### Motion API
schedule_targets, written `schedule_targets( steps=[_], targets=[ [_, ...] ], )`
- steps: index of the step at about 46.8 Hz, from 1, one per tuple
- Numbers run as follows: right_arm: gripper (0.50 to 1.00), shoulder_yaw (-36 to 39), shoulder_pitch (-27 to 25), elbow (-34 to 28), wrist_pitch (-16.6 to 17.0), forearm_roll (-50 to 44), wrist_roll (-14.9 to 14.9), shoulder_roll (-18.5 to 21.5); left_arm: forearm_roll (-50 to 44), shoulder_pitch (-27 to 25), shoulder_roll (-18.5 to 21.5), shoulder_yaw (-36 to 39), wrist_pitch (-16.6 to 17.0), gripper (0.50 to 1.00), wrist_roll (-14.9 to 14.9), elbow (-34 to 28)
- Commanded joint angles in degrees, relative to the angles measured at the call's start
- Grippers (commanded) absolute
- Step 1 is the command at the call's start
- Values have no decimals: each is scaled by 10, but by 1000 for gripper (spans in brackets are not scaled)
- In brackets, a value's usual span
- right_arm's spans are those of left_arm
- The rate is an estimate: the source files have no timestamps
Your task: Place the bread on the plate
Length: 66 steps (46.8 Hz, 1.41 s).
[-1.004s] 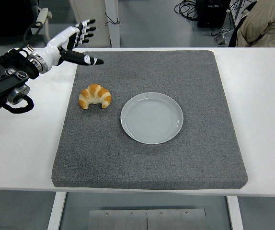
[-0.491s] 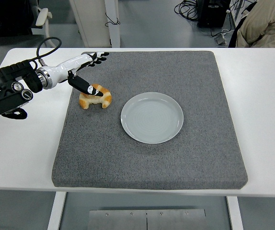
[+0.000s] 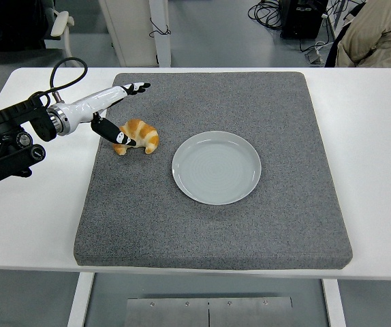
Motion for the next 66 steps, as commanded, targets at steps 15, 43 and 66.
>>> schedule_targets(
  steps=[15,43,66],
  targets=[
    [1000,0,0,0,0,0,0,0,3,-2,-20,56,58,984,1,27],
    [1000,0,0,0,0,0,0,0,-9,0,-65,56,57,981,5,86],
    [1000,0,0,1,0,0,0,0,-7,3,-70,76,58,718,-52,87]
  ],
)
